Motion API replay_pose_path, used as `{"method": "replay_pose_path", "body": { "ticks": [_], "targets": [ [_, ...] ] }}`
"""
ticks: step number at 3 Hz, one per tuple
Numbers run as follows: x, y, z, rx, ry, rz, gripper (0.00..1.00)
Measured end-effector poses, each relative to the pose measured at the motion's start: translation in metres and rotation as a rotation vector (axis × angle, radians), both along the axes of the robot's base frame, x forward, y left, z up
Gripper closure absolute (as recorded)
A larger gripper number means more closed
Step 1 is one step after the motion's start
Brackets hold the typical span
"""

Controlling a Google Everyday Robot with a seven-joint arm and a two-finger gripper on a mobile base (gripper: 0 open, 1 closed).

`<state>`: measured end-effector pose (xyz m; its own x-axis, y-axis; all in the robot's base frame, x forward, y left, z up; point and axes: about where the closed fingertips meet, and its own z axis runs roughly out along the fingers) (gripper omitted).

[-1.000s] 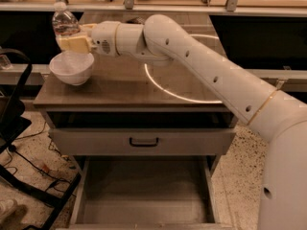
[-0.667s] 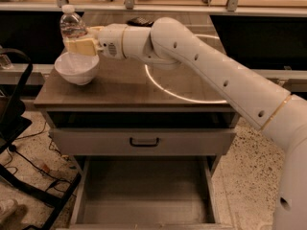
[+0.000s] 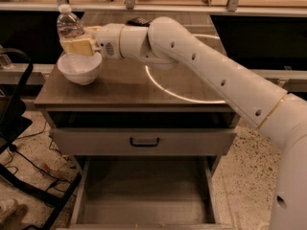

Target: Place water bottle into white bowl

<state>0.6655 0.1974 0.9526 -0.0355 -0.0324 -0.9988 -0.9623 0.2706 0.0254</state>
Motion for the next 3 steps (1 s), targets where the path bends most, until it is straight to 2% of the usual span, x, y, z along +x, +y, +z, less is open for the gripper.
{"method": "replay_pose_path", "body": {
  "ticks": [2, 3],
  "targets": [
    [-0.0025, 0.0049, 0.0005, 0.000, 0.000, 0.008, 0.12],
    [-0.0037, 0.0071, 0.0007, 0.001, 0.000, 0.012, 0.00]
  ]
}}
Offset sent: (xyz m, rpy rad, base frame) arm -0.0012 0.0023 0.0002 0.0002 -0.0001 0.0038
